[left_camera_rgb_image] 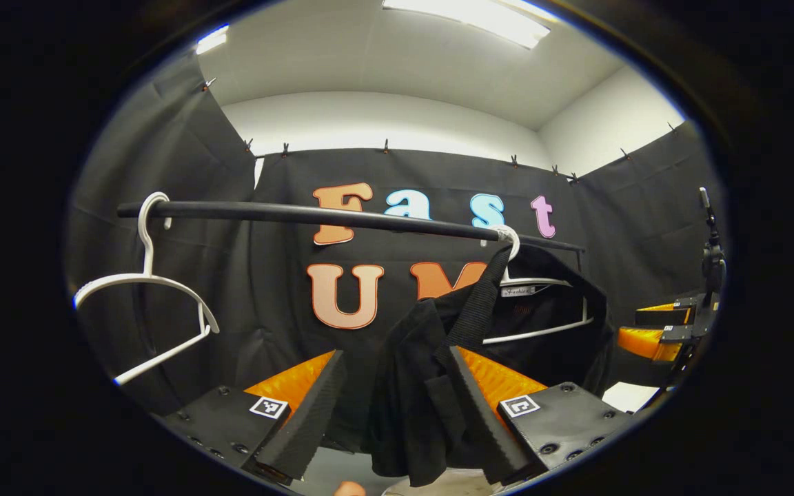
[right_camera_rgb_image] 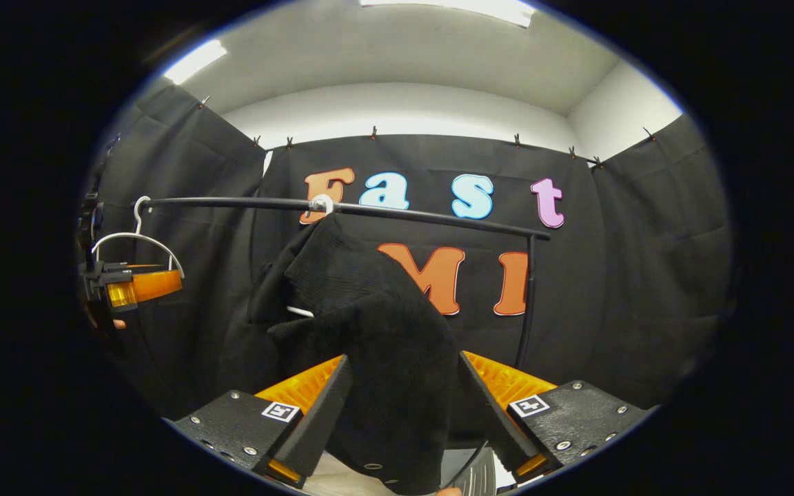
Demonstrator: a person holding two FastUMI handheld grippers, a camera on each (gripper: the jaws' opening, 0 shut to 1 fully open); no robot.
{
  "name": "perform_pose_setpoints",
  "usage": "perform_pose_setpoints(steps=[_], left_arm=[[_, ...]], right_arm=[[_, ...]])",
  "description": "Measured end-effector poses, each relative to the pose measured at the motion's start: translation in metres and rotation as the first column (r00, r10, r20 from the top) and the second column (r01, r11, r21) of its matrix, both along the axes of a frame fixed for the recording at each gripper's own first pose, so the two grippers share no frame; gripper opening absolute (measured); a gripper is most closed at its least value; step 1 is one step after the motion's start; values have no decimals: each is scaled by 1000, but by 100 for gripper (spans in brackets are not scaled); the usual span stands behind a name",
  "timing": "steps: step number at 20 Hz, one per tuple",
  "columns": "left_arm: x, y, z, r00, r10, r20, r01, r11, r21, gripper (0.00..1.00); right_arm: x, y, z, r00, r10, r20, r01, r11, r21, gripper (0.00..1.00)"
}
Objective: Grasp the clothes on the hanger with both hands and then place them into the laundry hamper below.
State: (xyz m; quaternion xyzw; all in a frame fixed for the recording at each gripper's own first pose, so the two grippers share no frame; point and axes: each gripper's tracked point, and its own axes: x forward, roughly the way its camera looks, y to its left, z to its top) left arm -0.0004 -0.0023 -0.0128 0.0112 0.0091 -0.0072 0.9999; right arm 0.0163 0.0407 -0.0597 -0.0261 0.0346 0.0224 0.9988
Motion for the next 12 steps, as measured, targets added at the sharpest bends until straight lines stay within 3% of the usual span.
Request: perform_pose_setpoints(steps=[1, 3, 9, 10, 11, 12], left_arm=[[0, 2, -1, 1000, 1, 2, -1, 1000, 1, 96], [2, 3, -4, 1000, 2, 0, -2, 1000, 1, 99], [12, 1, -15, 1000, -12, -11, 12, 1000, -15, 93], [13, 1, -18, 1000, -13, -13, 13, 1000, -16, 99], [15, 0, -21, 1000, -15, -16, 15, 1000, -15, 99], [18, 0, -25, 1000, -16, -21, 16, 1000, -13, 99]], right_arm=[[4, 2, -6, 1000, 7, -8, -7, 1000, 5, 95], [11, 9, -19, 1000, 16, -24, -15, 1000, 8, 95], [41, 22, -51, 998, -10, -56, 11, 1000, 10, 95], [47, 21, -55, 998, -21, -58, 22, 1000, 9, 95], [55, 19, -57, 998, -31, -55, 31, 999, 11, 94], [62, 18, -58, 998, -38, -48, 38, 999, 15, 100]])
